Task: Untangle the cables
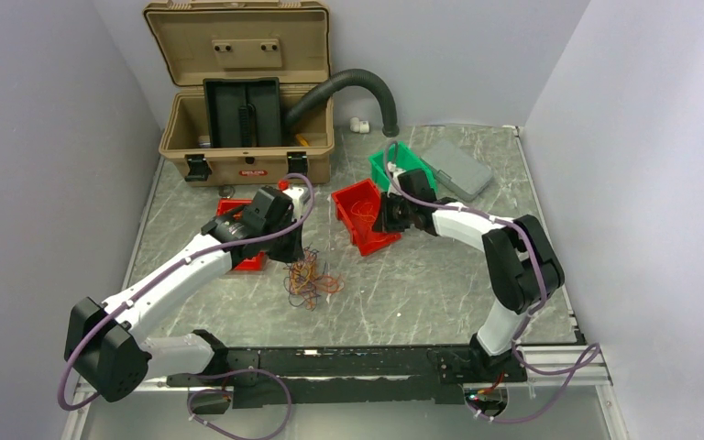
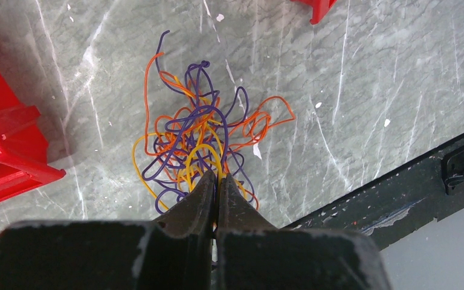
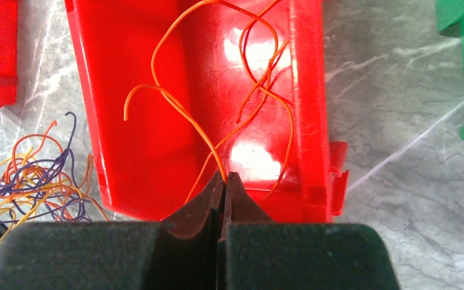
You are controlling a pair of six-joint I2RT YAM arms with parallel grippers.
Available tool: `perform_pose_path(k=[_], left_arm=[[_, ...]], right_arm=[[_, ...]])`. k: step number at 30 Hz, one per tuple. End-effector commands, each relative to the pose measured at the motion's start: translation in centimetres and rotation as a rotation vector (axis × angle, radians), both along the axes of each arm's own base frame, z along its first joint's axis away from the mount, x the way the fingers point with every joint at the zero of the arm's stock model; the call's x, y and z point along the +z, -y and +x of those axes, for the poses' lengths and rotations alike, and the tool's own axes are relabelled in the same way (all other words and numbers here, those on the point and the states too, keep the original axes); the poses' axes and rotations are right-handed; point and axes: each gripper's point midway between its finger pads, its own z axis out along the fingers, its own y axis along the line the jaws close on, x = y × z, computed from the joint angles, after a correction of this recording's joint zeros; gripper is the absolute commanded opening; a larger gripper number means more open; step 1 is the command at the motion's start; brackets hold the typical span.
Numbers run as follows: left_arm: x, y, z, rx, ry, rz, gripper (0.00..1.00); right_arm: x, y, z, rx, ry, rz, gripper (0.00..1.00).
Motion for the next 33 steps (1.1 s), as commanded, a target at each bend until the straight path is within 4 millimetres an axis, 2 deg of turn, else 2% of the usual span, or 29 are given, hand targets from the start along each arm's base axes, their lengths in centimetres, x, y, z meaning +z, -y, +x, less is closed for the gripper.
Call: perform_pose_path(k=[1, 7, 11, 16, 17, 20, 21, 25, 28, 33], left_arm=[[-0.1, -0.1, 0.2, 0.006, 0.017, 0.0, 0.0], [-0.1, -0.1, 0.1, 0.003, 0.01, 0.003, 0.0], [0.1, -0.3, 0.1, 0.007, 0.016, 0.008, 0.0], [0.0, -0.2, 0.0, 0.007, 0.009, 0.005, 0.0], [0.0, -0.1, 0.1, 0.007, 0.007, 0.004, 0.0], [0.2, 0.1, 0.1, -0.004, 0.008, 0.0, 0.0], [0.3, 0.2, 0.1, -0.014, 0.011, -0.004, 0.0], [0.7, 0.6, 0.1, -0.045, 0.017, -0.015, 0.0], [0.6, 0.6, 0.2, -0.048, 0.016, -0.007, 0.0], [0.2, 0.5, 0.1, -0.047, 0.006, -0.002, 0.0]], right_arm=[[1.7, 0.0, 1.8, -0.03, 0.071, -0.044, 0.0], [3.1, -1.6, 5.1, -0.044, 0.13, -0.066, 0.0], [2.7, -2.4, 7.4, -0.055, 0.2, -0.147, 0.0], [1.7, -4.0, 7.9, -0.03, 0.248, -0.26, 0.0], [1.7, -4.1, 7.7, -0.025, 0.245, -0.256, 0.03], [3.1, -4.0, 7.1, -0.029, 0.259, -0.241, 0.4], [4.0, -3.9, 6.9, -0.034, 0.275, -0.231, 0.46], [8.3, -3.4, 5.4, -0.034, 0.32, -0.18, 0.58], [10.7, -3.1, 3.5, -0.02, 0.32, -0.132, 0.67], [11.5, -3.6, -1.8, 0.054, 0.257, -0.023, 0.87]])
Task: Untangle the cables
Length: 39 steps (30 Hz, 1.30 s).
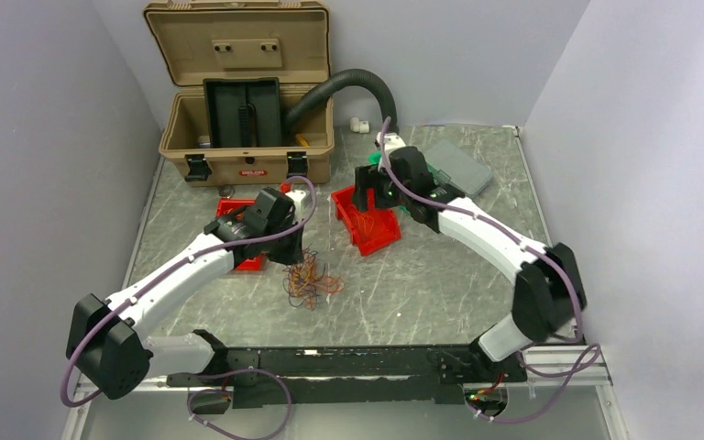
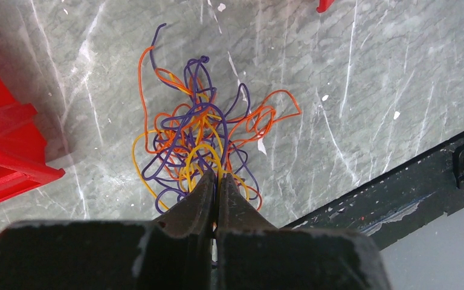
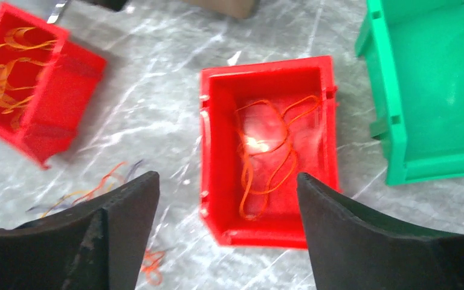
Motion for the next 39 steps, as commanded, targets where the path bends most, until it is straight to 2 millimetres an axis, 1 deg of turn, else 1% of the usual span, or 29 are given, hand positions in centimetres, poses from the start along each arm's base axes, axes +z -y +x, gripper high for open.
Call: perform_pose_path(k=[1, 2, 5, 8, 10, 12, 14, 15, 17, 21, 23, 24, 25, 26, 27, 28, 30, 34, 37, 39], left_arm=[[0.8, 0.6, 0.3, -0.023, 0.018, -0.02, 0.0], [0.7, 0.6, 0.2, -0.022, 0.018, -0.021, 0.0], [0.3, 0.5, 0.0, -0.02, 0.01, -0.019, 0.0], [0.1, 0.3, -0.1, -0.019, 0.007, -0.015, 0.0], [0.0, 0.2, -0.2, -0.018, 0.005, -0.011, 0.0], [0.0, 0.2, -0.2, -0.019, 0.006, -0.009, 0.0], [0.0, 0.2, -0.2, -0.021, 0.002, -0.009, 0.0], [0.0, 0.2, -0.2, -0.019, 0.001, -0.007, 0.0], [0.0, 0.1, -0.2, -0.015, -0.004, -0.005, 0.0], [-0.2, -0.1, -0.3, -0.008, -0.009, 0.007, 0.0], [-0.2, -0.2, -0.2, -0.005, -0.009, 0.014, 0.0], [-0.3, -0.2, -0.2, -0.004, -0.01, 0.019, 0.0], [-0.2, -0.2, -0.1, -0.002, -0.009, 0.021, 0.0], [-0.3, -0.3, -0.1, 0.0, -0.009, 0.026, 0.0], [-0.3, -0.4, 0.0, 0.009, -0.009, 0.031, 0.0], [-0.4, -0.7, 0.1, 0.029, -0.01, 0.039, 0.0], [-0.7, -1.7, 0.6, 0.095, -0.014, 0.055, 0.0], [-0.9, -4.1, 1.6, 0.219, -0.026, 0.02, 0.0], [-0.4, -5.9, 2.2, 0.303, 0.0, 0.013, 0.0], [0.2, -7.2, 2.5, 0.367, 0.031, 0.026, 0.0]], right_arm=[[-0.3, -0.9, -5.5, 0.087, -0.081, 0.076, 0.88], [-1.0, -1.2, -7.3, 0.104, -0.093, 0.074, 0.89], [-2.0, -2.4, -10.7, 0.136, -0.102, 0.101, 0.89], [-2.8, -3.8, -13.1, 0.156, -0.109, 0.144, 0.87], [-3.6, -4.5, -14.0, 0.157, -0.111, 0.152, 0.85], [-4.3, -5.2, -14.3, 0.149, -0.106, 0.144, 0.8], [-5.4, -5.3, -13.5, 0.088, -0.093, 0.109, 0.75], [-5.9, -5.7, -13.3, 0.085, -0.094, 0.101, 0.72], [-6.8, -6.7, -13.2, 0.096, -0.099, 0.097, 0.67], [-8.6, -9.1, -13.6, 0.148, -0.116, 0.08, 0.6], [-9.6, -9.6, -13.6, 0.149, -0.132, 0.062, 0.55], [-10.2, -9.6, -13.6, 0.14, -0.142, 0.047, 0.51], [-10.5, -9.6, -13.5, 0.133, -0.148, 0.041, 0.39], [-10.6, -9.5, -13.4, 0.122, -0.151, 0.036, 0.21], [-10.5, -9.0, -13.3, 0.098, -0.151, 0.025, 0.08], [-10.4, -8.5, -13.2, 0.073, -0.148, 0.019, 0.0], [-9.7, -7.1, -12.8, 0.015, -0.122, 0.007, 0.0], [-8.1, -2.1, -12.1, -0.157, -0.073, -0.084, 0.0], [-6.5, 2.8, -11.6, -0.338, -0.032, -0.156, 0.0], [-5.2, 7.1, -11.9, -0.495, -0.021, -0.2, 0.0]])
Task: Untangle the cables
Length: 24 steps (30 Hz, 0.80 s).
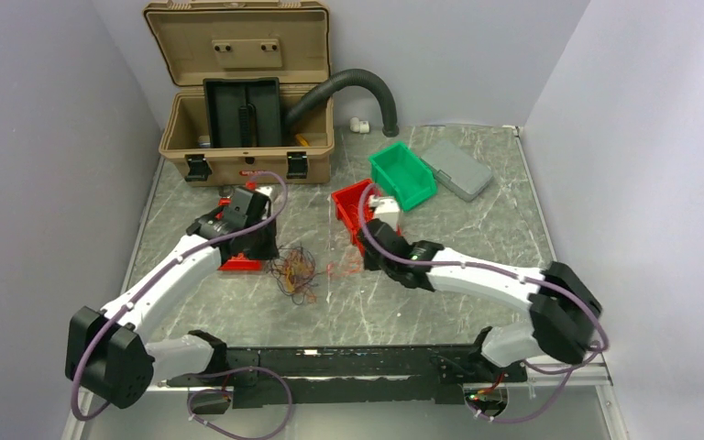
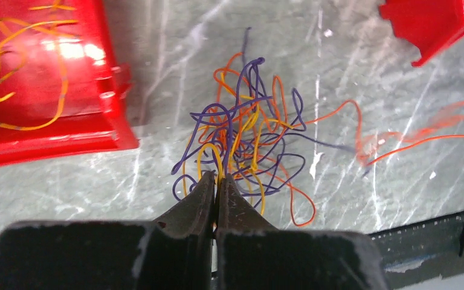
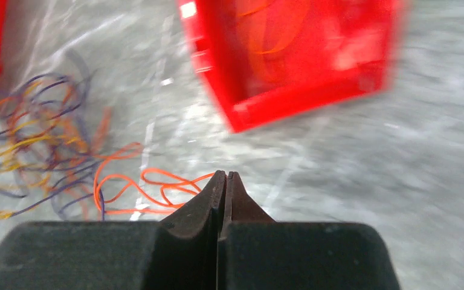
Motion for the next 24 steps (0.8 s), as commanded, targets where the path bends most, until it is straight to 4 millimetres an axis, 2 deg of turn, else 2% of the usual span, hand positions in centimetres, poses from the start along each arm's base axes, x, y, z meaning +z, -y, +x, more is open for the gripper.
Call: perform_pose_path(k=[1, 3, 6, 10, 15, 17, 20, 22, 24], left_arm=[[2.1, -2.6, 0.8, 0.151, 0.091, 0.01, 0.0], [2.6, -4.1, 0.9, 0.221, 0.116, 0.034, 0.0], [3.4, -5.2, 0.9, 0.285, 0.149, 0.036, 0.0], [3.8, -5.8, 0.7, 0.318, 0.165, 0.037, 0.0], [3.4, -7.0, 0.3, 0.365, 0.137, 0.094, 0.0], [3.3, -7.1, 0.2, 0.367, 0.134, 0.098, 0.0], [3.0, -6.4, 0.2, 0.338, 0.128, 0.068, 0.0], [2.9, -5.1, 0.3, 0.267, 0.126, 0.025, 0.0], [2.9, -3.3, 0.4, 0.171, 0.121, -0.034, 0.0]], right_arm=[[3.1, 11.0, 0.4, -0.421, 0.074, -0.159, 0.0], [4.8, 14.8, 0.0, -0.572, 0.094, -0.156, 0.0], [7.4, 19.4, -0.5, -0.718, 0.134, -0.125, 0.0], [12.1, 24.3, -1.0, -0.842, 0.24, -0.104, 0.0], [19.2, 29.3, -2.4, -0.957, 0.397, -0.119, 0.0], [21.3, 30.6, -2.9, -0.991, 0.441, -0.131, 0.0], [23.4, 31.6, -3.6, -1.005, 0.485, -0.14, 0.0], [24.5, 31.5, -3.6, -0.968, 0.503, -0.139, 0.0], [25.4, 30.3, -2.9, -0.883, 0.519, -0.101, 0.0]])
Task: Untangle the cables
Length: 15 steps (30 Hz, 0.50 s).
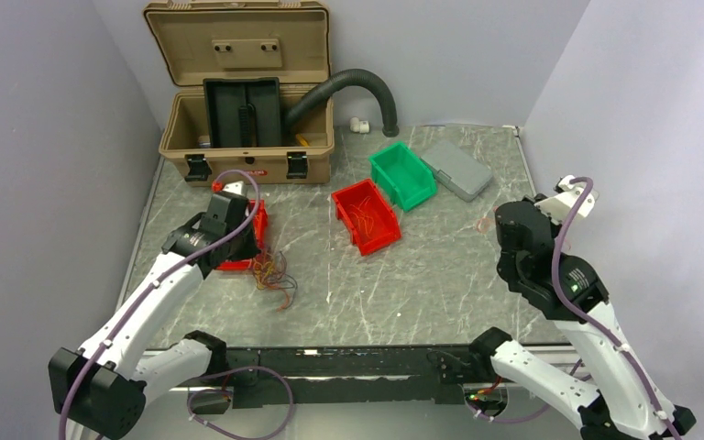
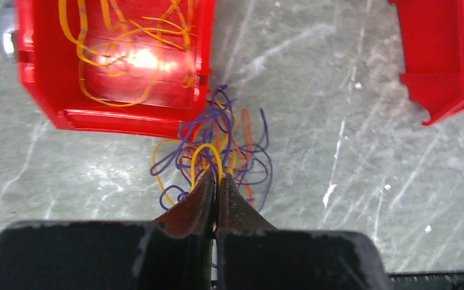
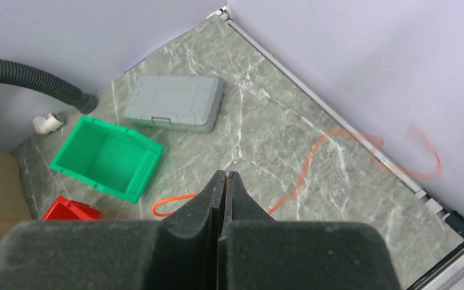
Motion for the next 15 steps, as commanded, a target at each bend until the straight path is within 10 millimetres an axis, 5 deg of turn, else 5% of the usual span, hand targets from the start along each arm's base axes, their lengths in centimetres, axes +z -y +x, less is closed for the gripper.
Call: perform_pose_path(k=[1, 8, 15], left_arm=[[-0.1, 3.2, 0.3, -0.166, 0.009, -0.105, 0.0], [-0.1, 6.5, 0.2, -0.339, -0.01, -0.209, 0.0], [0.2, 7.1, 0.1, -0.391, -0.002, -0.224, 0.0]], right_arm=[[2.5, -0.6, 0.3, 0.106, 0.017, -0.071, 0.0], [5.9, -4.4, 2.6, 0.296, 0.086, -0.05, 0.0], [10.5, -10.6, 5.7, 0.568, 0.188, -0.034, 0.0]])
